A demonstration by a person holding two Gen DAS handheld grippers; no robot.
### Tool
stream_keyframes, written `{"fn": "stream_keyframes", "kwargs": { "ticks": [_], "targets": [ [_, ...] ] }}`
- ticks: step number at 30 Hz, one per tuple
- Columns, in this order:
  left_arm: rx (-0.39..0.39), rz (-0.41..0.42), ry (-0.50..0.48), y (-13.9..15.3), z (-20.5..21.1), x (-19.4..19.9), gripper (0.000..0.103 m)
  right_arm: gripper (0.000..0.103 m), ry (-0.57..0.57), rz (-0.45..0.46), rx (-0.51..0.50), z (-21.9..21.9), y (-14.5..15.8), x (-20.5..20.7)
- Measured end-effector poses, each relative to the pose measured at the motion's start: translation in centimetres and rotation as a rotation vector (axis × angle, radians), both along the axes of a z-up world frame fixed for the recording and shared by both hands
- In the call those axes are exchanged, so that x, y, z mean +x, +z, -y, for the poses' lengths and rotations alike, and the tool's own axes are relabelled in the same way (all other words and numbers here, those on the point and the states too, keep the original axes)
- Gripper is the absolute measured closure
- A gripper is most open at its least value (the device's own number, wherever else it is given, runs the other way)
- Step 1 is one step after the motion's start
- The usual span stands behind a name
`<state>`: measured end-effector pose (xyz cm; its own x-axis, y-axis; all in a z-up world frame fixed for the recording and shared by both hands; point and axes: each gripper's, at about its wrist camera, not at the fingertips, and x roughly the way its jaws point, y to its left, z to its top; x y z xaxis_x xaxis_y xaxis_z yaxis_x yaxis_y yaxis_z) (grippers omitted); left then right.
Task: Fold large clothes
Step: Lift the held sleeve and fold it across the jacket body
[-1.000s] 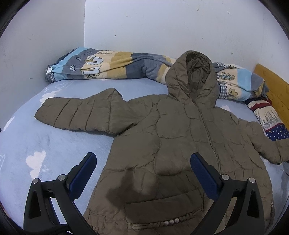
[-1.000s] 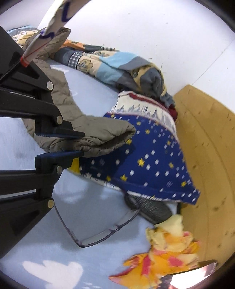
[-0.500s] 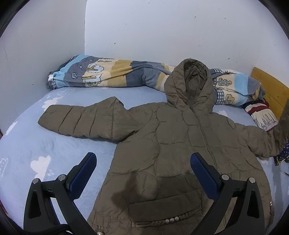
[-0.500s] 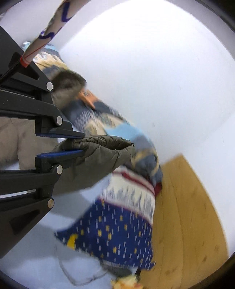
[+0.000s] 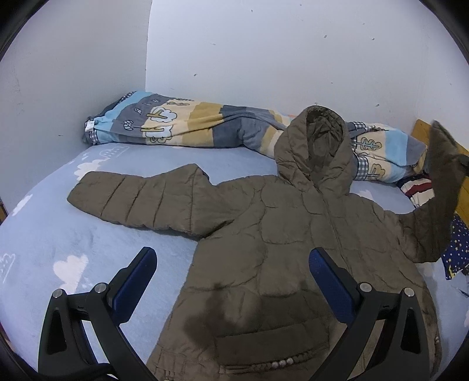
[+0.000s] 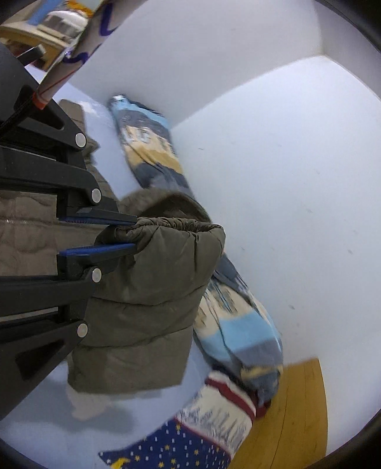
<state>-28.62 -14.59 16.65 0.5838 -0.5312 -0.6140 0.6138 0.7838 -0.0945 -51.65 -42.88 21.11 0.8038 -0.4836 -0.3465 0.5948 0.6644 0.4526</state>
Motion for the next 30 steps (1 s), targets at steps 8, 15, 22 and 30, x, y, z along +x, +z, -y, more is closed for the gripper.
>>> {"fn": "stream_keyframes", "kwargs": {
  "ticks": [8,15,22,30],
  "targets": [
    [-0.026,-0.035,0.038,0.2,-0.7,1.2,0.0,0.09,0.114,-0.015,0.078,-1.9,-3.3,10.5],
    [-0.017,-0.053,0.047,-0.3,-0.8,1.7,0.0,0.091,0.223,-0.142,0.183,-4.0,-10.2,18.9],
    [-0.007,-0.062,0.052,-0.6,-0.6,1.9,0.0,0.091,0.3,-0.259,0.196,-6.1,-15.1,22.6],
    [0.002,-0.068,0.049,-0.9,-0.4,2.0,0.0,0.076,0.41,-0.376,0.18,-8.4,-18.4,25.1]
  ]
}}
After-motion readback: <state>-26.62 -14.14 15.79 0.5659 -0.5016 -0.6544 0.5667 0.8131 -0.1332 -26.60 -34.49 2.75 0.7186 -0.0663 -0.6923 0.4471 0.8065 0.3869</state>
